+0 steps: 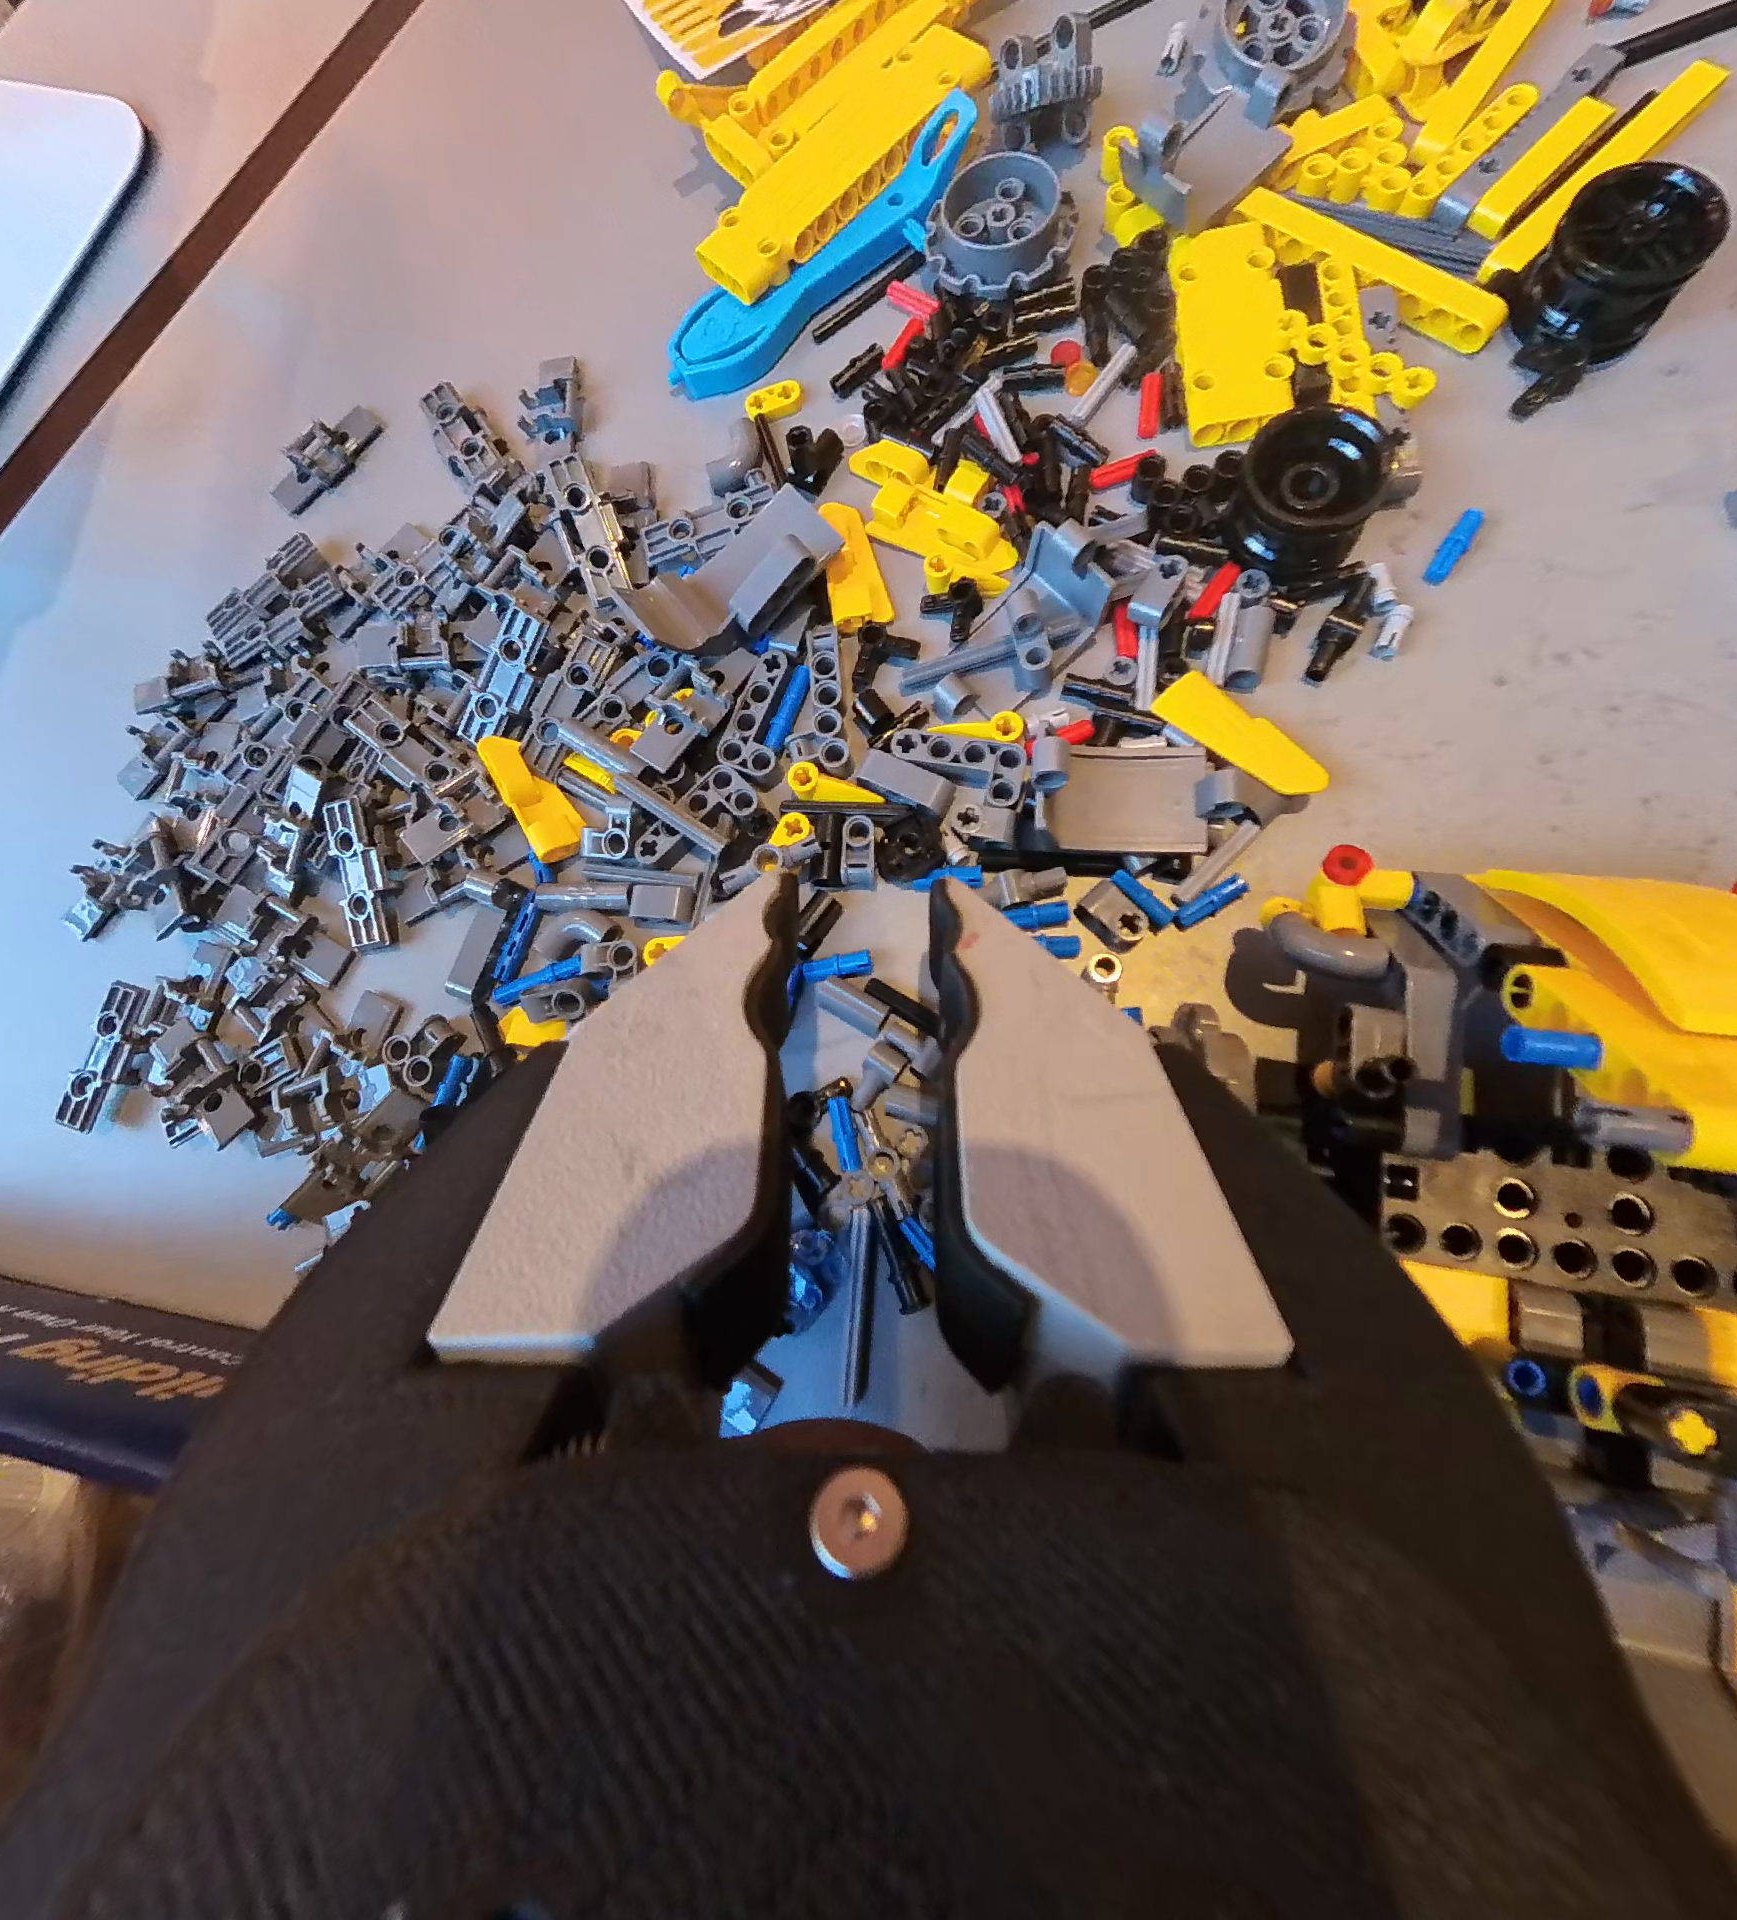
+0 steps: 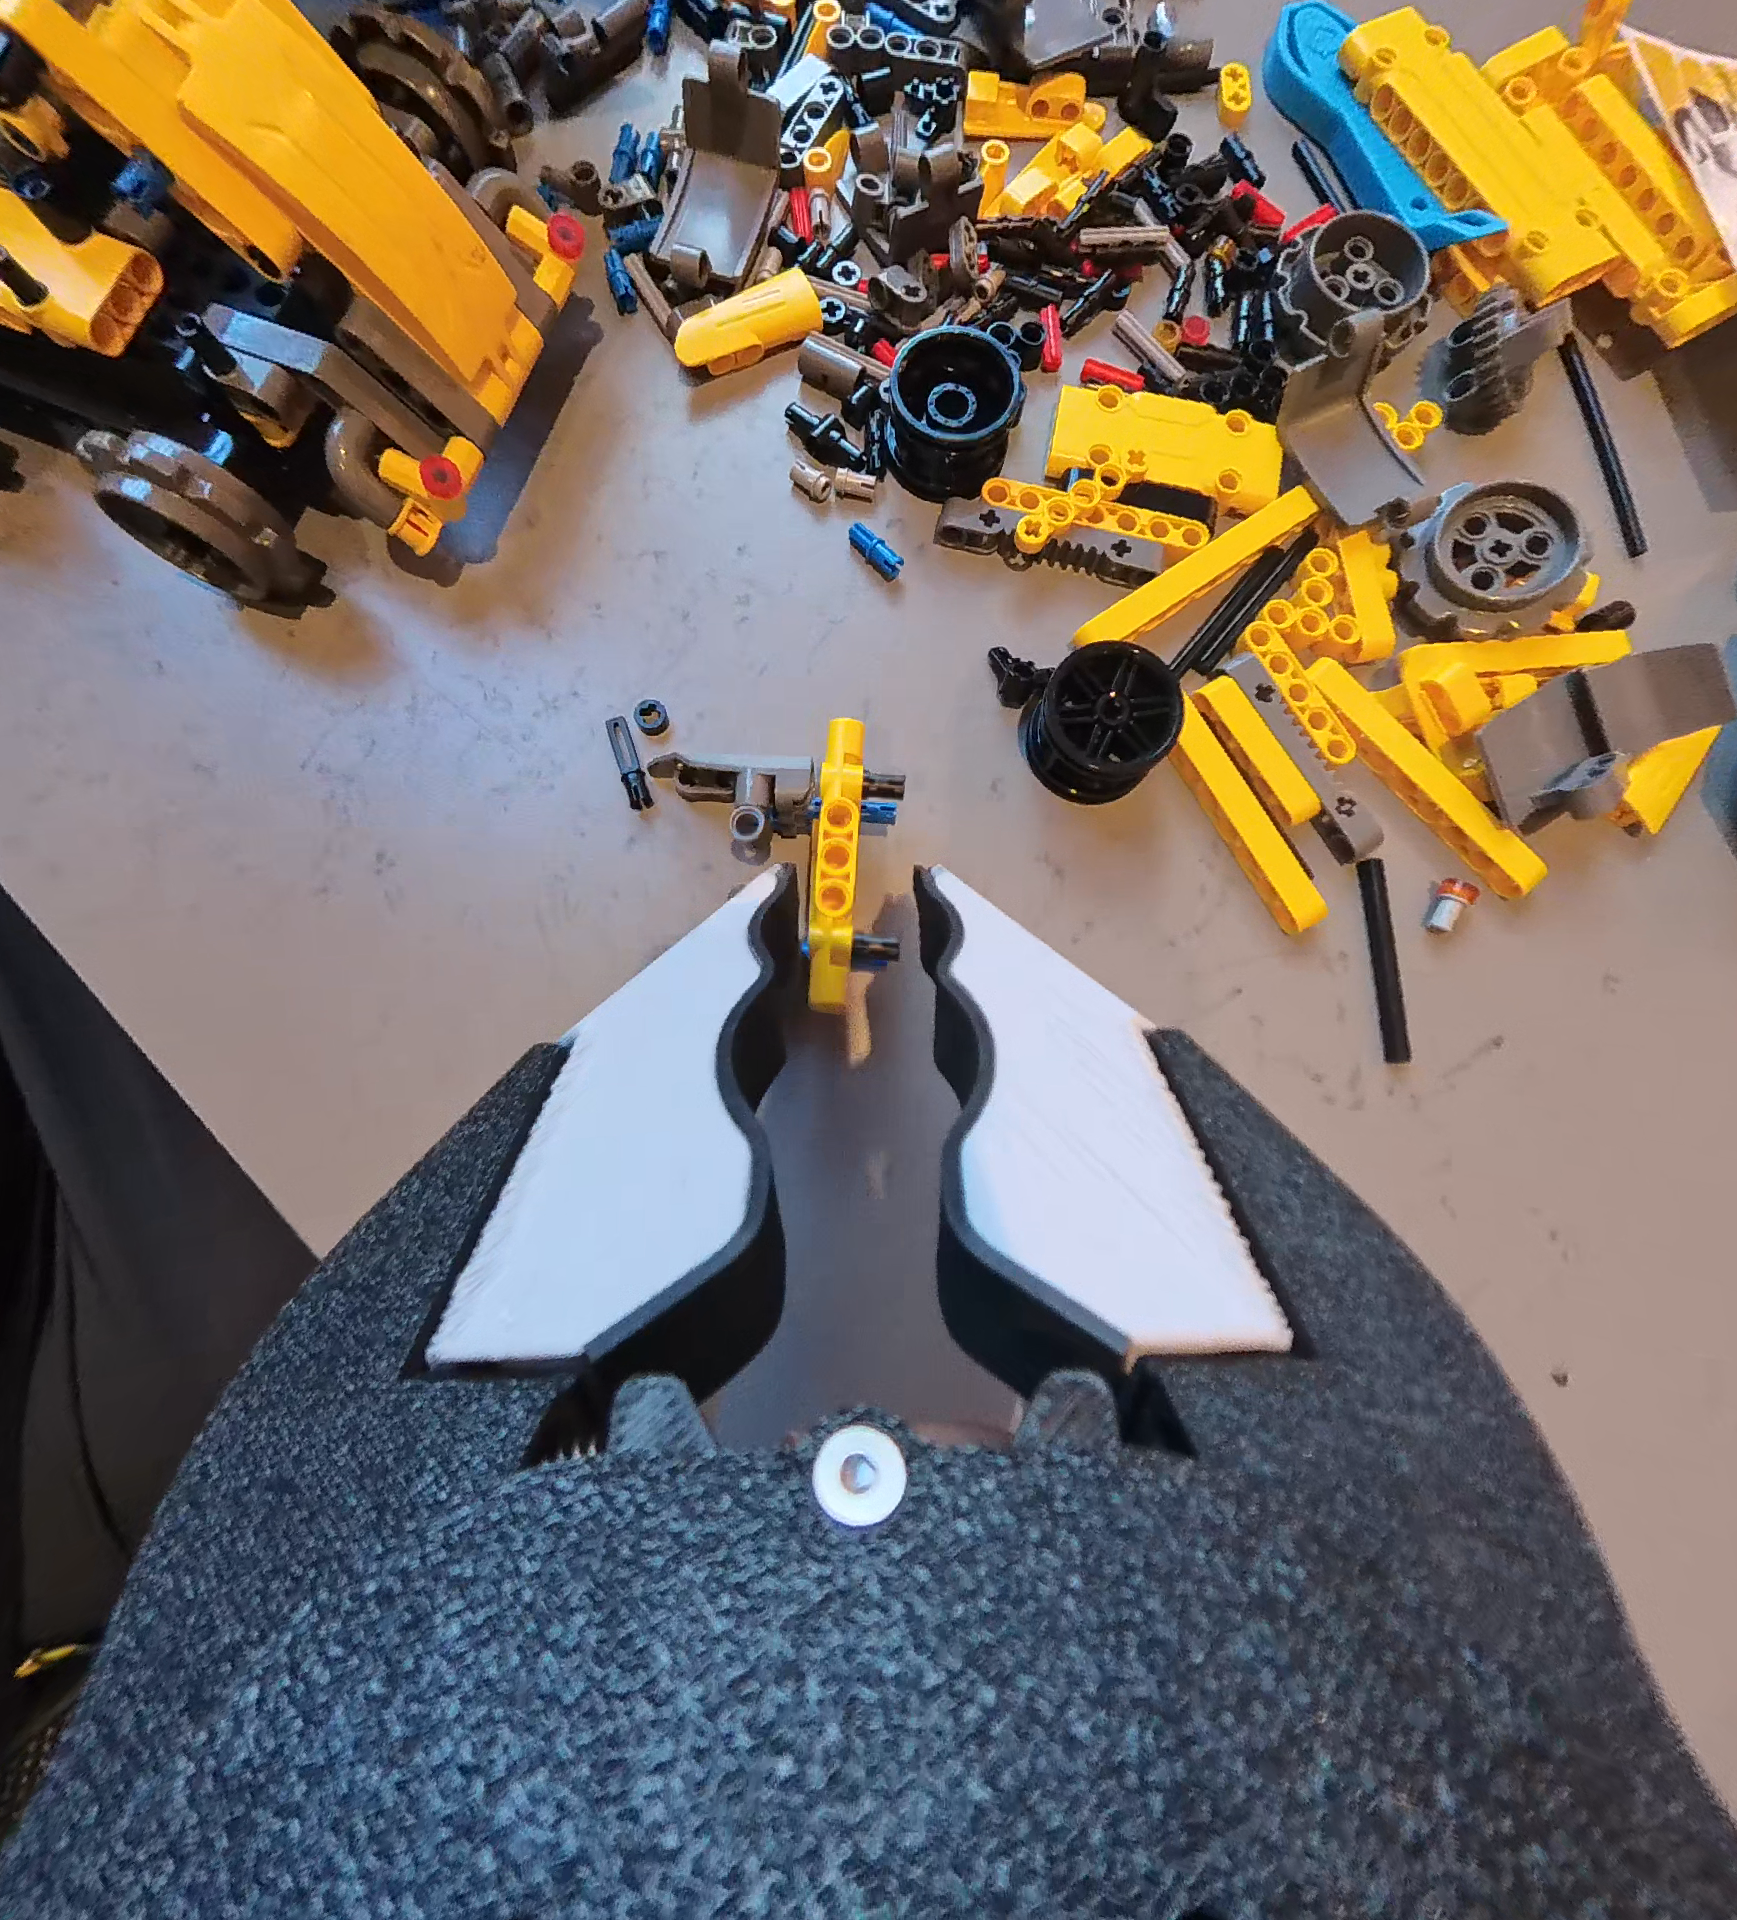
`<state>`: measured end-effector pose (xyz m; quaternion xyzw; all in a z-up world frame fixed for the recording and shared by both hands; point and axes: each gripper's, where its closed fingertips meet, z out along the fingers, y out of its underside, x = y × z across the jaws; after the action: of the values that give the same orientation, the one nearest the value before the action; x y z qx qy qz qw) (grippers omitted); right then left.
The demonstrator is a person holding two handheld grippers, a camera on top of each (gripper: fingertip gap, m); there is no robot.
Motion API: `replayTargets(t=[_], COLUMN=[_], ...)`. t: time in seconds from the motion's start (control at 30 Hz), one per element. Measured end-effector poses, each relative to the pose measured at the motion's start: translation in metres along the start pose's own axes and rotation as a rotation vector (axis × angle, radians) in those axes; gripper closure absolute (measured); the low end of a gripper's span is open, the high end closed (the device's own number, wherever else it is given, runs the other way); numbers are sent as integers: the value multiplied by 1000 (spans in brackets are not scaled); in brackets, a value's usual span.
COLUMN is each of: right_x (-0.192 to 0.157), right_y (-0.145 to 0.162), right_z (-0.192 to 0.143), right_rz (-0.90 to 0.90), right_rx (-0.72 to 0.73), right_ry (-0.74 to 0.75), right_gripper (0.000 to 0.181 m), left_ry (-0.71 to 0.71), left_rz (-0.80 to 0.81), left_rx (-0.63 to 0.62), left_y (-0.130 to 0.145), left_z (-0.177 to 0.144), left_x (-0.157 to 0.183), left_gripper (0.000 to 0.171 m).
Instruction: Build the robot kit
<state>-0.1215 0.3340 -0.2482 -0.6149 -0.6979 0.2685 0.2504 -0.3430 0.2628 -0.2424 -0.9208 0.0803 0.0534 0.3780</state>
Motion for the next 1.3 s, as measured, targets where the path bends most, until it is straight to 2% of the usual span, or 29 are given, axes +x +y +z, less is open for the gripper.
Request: replayTargets(t=[0.2, 0.3, 1.3], right_x=[1, -1, 2], right_y=[7, 8, 27], right_z=[11, 13, -10], right_rz=[-3, -19, 97], right_rx=[-98, -118, -146], right_ry=[-7, -13, 75], right_gripper=[160, 173, 173], left_ry=[1, 1, 11], left_rz=[5, 5, 38], left_rx=[2, -3, 25], left_y=[-1, 1, -9], left_z=[0, 1, -6], left_x=[2, 2, 14], left_gripper=[148, 148, 148])
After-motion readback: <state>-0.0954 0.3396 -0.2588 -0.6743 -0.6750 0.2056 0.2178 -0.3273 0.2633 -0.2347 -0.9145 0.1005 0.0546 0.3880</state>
